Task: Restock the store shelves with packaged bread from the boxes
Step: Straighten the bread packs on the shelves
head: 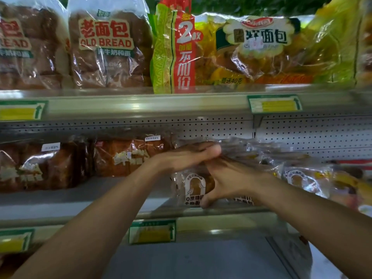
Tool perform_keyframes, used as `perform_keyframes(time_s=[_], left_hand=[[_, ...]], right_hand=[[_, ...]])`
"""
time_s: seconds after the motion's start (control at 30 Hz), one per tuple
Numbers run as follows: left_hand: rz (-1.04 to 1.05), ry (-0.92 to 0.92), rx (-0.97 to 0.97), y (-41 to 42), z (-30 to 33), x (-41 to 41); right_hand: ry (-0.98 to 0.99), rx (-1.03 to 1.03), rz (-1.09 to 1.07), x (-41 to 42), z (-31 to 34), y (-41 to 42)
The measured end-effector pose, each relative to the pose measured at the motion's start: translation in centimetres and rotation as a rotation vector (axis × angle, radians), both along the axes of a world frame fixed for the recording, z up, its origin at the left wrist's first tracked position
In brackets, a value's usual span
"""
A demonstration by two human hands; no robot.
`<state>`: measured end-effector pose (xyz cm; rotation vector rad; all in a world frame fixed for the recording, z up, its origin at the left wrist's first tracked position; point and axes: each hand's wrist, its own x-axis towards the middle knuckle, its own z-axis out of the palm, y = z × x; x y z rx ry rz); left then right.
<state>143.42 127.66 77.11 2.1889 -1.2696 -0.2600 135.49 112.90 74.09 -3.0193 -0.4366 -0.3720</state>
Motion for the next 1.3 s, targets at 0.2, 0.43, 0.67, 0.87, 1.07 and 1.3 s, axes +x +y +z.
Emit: perform_keyframes(time_s=[0.2, 0.43, 0.67, 0.87, 1.07, 1.3], left_hand=[[0.042, -0.087, 0.142, 1.2, -1.2, 0.0], [0.211, -0.21, 0.231, 2.3, -1.2, -1.2], [0.207, -0.454, 0.261, 1.3, -1.8, -3.4], [0.262, -0.586, 0.322, 0.6, -3.2, -3.3], [0.277, -0.563, 0.176, 1.2, -4.0, -2.9], [0.339, -0.629, 0.202, 1.5, -4.5, -3.1]], right_hand=[[-0.05, -0.039, 0.03, -0.4, 0.3, -0.7], [-0.134, -0.263, -0.001, -2.0, 0.7, -1.0], [-0.097, -0.397, -0.425, -7.3, 0.0, -4.5], [-0.092, -0.34, -0.199, -6.9, 0.0, -7.3], [-0.298, -0.435, -0.025, -5.9, -0.6, -7.7], [-0.134, -0.323, -0.132, -3.5, -1.4, -6.9]])
